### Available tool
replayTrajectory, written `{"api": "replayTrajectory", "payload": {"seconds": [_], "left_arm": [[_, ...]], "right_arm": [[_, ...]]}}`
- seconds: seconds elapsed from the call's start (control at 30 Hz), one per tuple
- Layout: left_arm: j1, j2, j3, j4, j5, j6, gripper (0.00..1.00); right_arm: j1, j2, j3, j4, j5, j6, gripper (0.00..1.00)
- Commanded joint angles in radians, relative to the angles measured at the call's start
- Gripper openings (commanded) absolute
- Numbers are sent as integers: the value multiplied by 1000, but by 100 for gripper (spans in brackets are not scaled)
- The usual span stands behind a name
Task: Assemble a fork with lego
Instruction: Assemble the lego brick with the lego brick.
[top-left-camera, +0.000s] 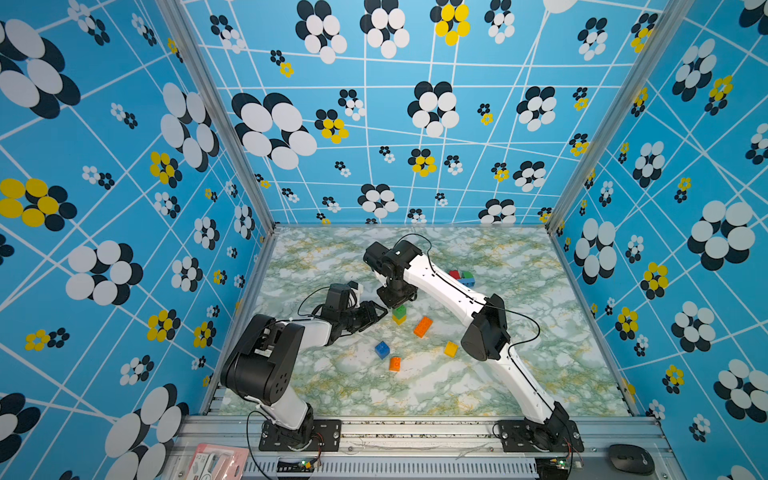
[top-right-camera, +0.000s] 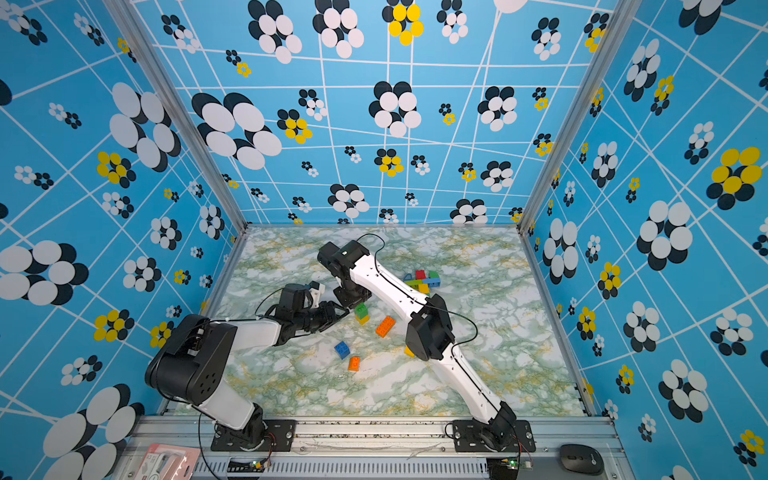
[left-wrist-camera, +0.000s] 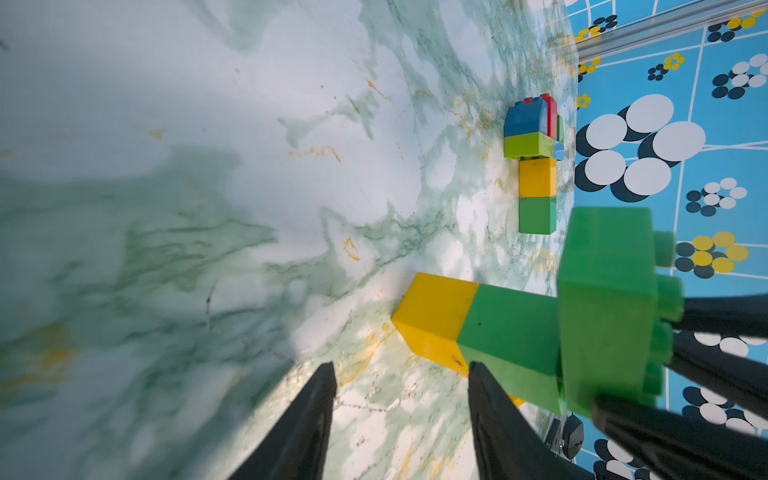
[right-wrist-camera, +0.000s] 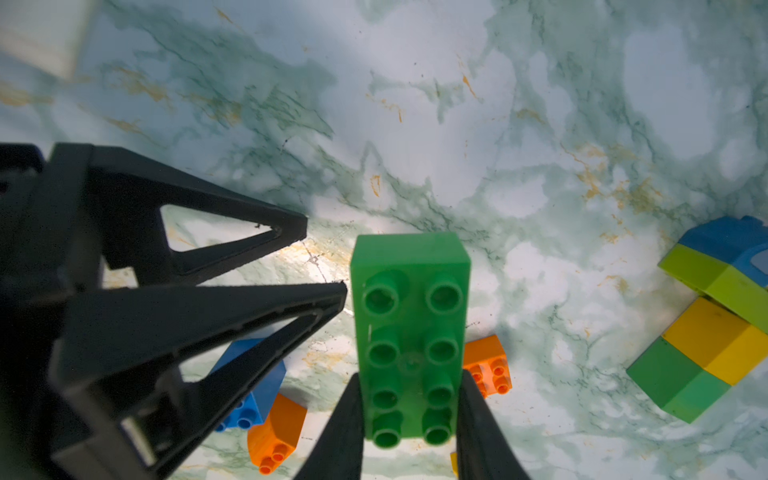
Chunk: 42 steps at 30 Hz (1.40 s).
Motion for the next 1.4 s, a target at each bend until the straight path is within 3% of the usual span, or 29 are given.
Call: {"api": "replayTrajectory", "payload": {"seconds": [0.0,0.4,0.6,0.77,0.97,1.37], "left_arm": [[-12,30,30,23,-9,15,55],[-25,59,53,33,-9,7,54],[-30,64,62,32,-12,6,55],[-34,66,67,27,-11,7,55],[-40,70,73,24,-12,7,54],[-44,65,70,22,-15,9,54]], "right_arm": [[16,155,-92,-68,-61,80,0],[35,110,-147,20,84,-203,0],[35,96,-159,25,22,-162,0],[20,126,-117,-23,-84,-40,0],[4,126,-140,-33,-126,40,0],[31,140,-182,33,-41,-102,0]]}}
